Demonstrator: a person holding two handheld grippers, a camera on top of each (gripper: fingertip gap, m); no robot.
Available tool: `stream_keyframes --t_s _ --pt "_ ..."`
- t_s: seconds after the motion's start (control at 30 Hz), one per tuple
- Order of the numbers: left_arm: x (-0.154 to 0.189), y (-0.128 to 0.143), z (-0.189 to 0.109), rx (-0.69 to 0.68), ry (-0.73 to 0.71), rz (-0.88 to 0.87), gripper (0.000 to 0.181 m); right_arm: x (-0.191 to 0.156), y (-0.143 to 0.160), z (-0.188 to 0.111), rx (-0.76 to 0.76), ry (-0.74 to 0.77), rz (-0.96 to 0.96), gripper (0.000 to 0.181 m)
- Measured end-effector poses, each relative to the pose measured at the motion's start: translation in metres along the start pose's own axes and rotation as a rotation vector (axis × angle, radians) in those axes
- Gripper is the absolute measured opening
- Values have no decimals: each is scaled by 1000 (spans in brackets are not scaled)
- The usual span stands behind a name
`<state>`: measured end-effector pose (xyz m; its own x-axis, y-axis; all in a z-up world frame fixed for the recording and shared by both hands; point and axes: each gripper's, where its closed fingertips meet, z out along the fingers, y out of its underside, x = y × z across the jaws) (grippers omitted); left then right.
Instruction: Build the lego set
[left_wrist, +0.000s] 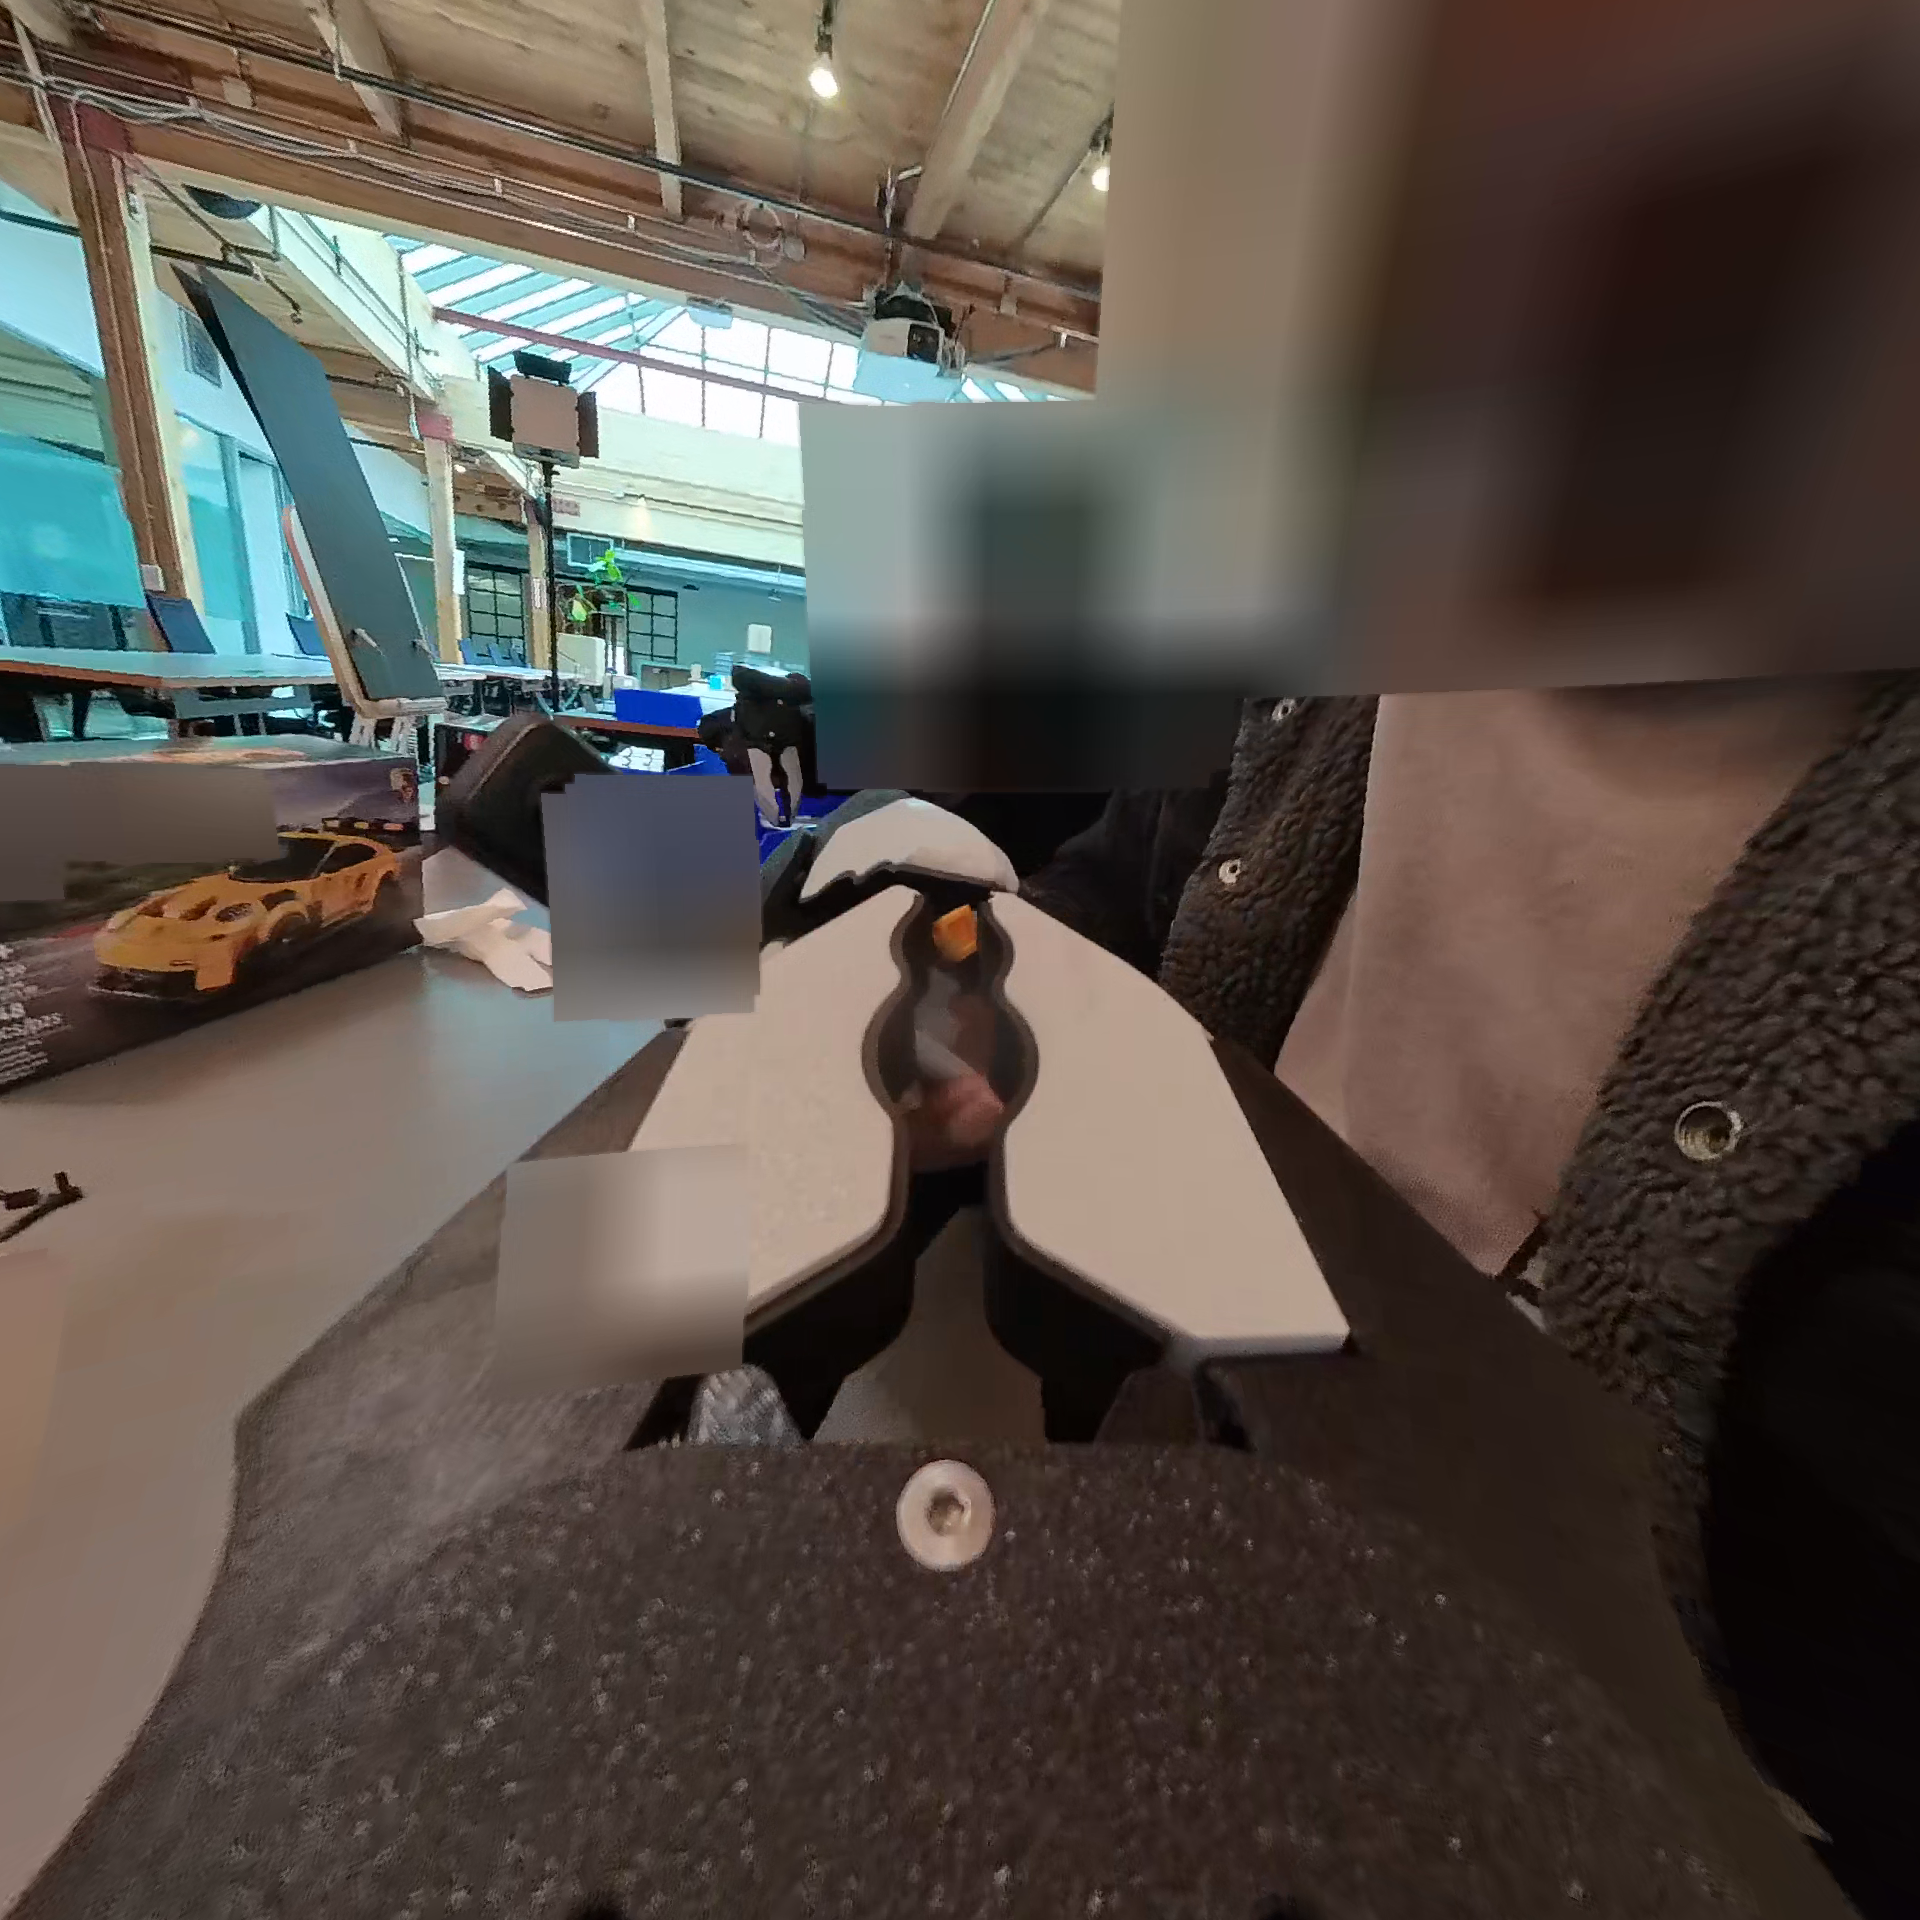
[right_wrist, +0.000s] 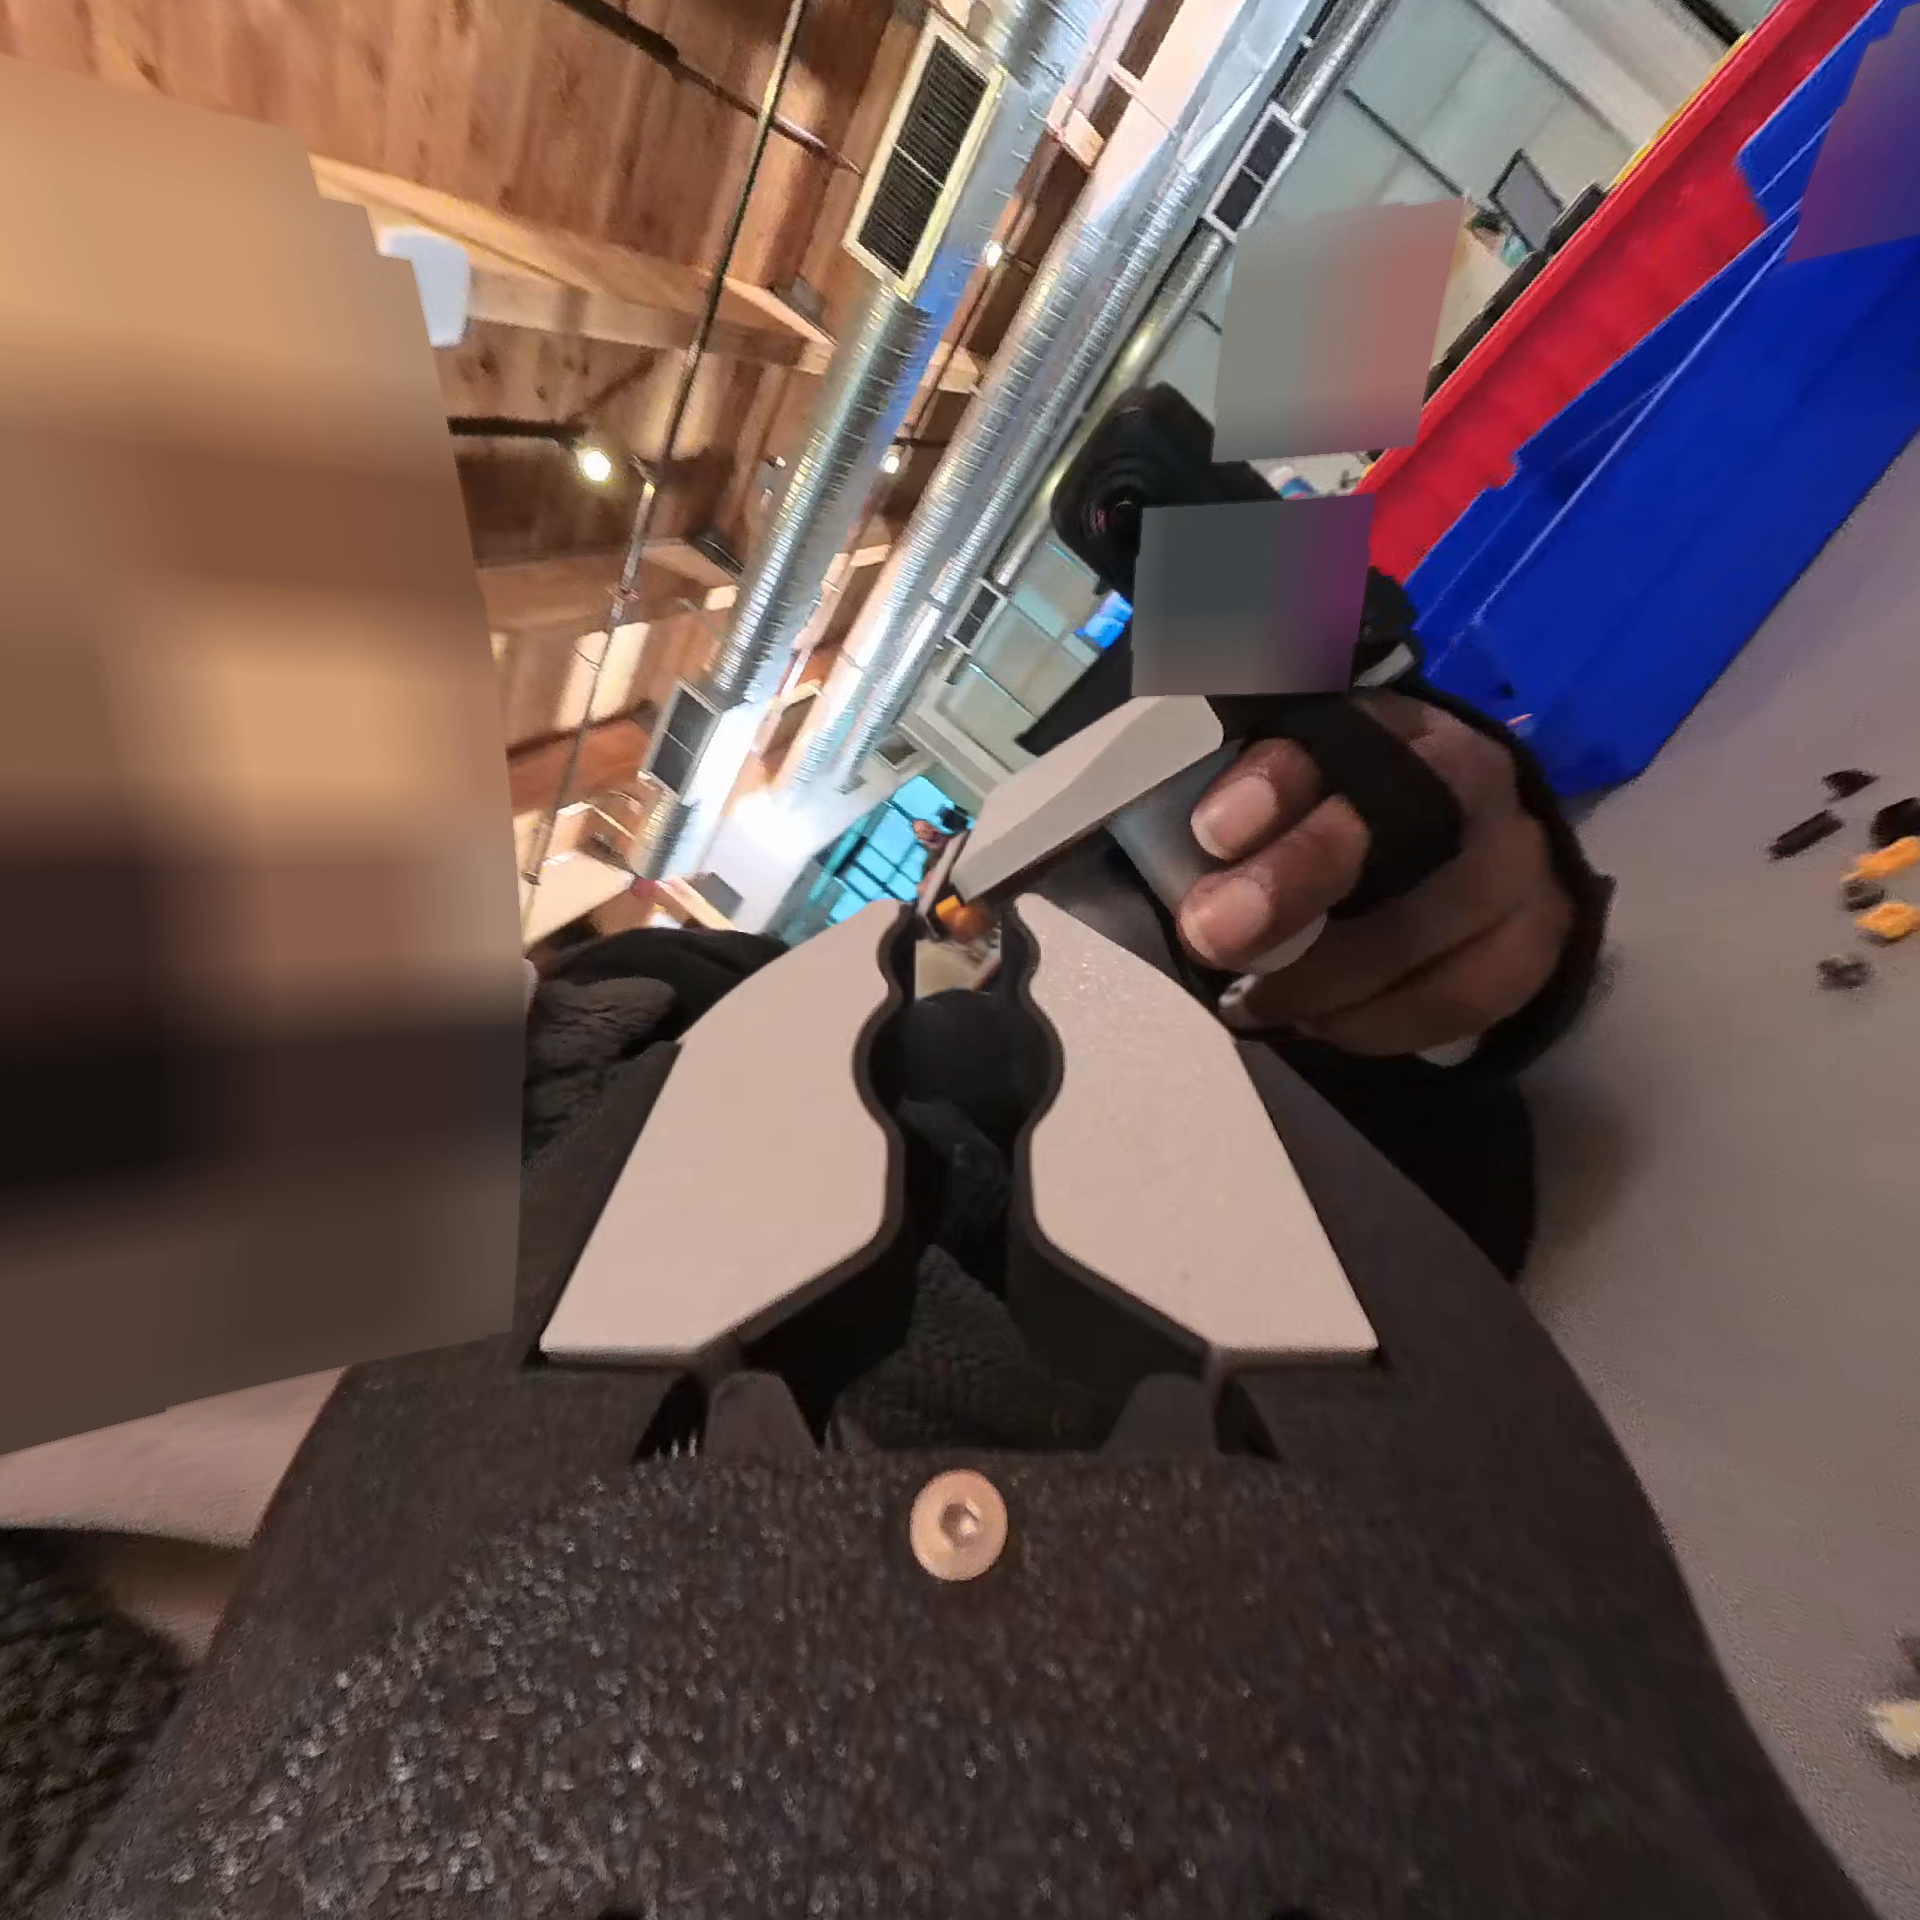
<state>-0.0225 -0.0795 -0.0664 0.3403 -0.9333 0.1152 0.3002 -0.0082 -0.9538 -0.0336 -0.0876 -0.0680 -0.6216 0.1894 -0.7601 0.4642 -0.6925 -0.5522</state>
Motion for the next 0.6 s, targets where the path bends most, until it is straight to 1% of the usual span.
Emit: stream_keyframes --t_s 0.03,0.2,0.3,0.33,0.4,0.43,0.47,0.5,0.6 --pt "1 1 1 -11 -1 17 8 -1 -1 0 13 -22 27 15" --pt "4 4 2 -55 -18 98 8 0 2 -1 27 -69 128 11" --pt "1 7 1 -105 -56 151 8 4 3 -3 22 -57 136 10" --pt "0 9 0 -128 -72 160 10 6 3 -5 8 -43 124 10" --pt "-5 11 -4 -162 -112 163 21 10 3 -11 -36 0 78 10" --pt "-10 12 -8 -185 -146 161 24 14 3 -16 -82 59 16 10" --pt "-16 15 -13 -215 -195 164 25 22 3 -23 -154 149 -87 10" --pt "-23 18 -18 -243 -250 165 23 36 1 -35 -247 272 -219 10" --pt "-47 35 -34 -312 -419 96 16 87 -16 -90 -604 660 -594 10"
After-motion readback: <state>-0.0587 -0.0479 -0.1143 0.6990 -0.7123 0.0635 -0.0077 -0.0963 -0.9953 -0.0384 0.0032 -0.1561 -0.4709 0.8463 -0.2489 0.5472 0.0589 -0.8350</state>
